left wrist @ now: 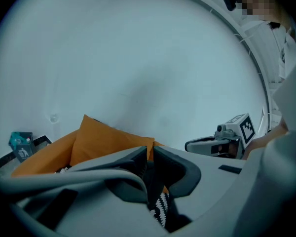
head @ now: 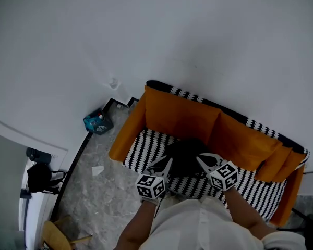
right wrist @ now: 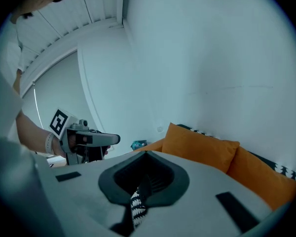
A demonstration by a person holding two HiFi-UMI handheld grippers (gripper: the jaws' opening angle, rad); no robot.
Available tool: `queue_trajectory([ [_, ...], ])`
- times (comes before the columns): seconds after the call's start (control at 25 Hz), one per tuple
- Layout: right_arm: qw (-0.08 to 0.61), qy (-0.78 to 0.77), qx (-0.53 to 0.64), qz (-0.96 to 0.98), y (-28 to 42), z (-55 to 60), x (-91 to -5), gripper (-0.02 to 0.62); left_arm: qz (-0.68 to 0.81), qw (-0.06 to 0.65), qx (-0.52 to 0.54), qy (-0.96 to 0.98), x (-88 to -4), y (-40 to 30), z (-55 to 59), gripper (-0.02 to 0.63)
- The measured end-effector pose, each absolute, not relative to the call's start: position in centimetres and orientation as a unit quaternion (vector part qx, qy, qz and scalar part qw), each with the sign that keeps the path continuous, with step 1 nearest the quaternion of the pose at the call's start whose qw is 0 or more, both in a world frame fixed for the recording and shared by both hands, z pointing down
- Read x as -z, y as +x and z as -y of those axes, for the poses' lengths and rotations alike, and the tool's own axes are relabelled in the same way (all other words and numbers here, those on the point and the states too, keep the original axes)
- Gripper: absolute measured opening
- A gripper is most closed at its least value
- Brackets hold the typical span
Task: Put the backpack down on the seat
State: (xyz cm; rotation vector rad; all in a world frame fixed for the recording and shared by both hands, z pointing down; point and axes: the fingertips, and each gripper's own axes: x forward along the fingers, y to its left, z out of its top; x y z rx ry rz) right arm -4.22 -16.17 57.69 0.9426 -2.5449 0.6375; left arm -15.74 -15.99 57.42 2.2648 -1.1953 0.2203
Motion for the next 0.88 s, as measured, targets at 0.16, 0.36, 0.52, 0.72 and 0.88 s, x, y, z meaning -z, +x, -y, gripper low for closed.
queue_trajectory([
  [0.16,0.193,0.333,-0.207,0.899,-3.8,15.6,-57.7,0.017,0.443,0.279,-0.083,0.848,-57.1,-15.5,15.5,0.058],
  [0.36,0.195,0.329,-0.207,0.9,-3.4,14.6,-57.8,0.017,0.441,0.281,-0.085,0.848,-57.1,-15.1,14.7,0.058],
  [0.52,0.198,0.324,-0.207,0.902,-3.4,13.9,-58.1,0.017,0.439,0.285,-0.085,0.848,-57.3,-14.8,14.1,0.058],
  [0.72,0.199,0.32,-0.204,0.903,-3.3,13.2,-57.9,0.017,0.44,0.285,-0.085,0.847,-57.2,-14.7,13.2,0.058],
  [0.88,0.201,0.319,-0.199,0.905,-3.3,13.0,-57.7,0.017,0.441,0.283,-0.086,0.847,-57.1,-14.7,12.8,0.058],
])
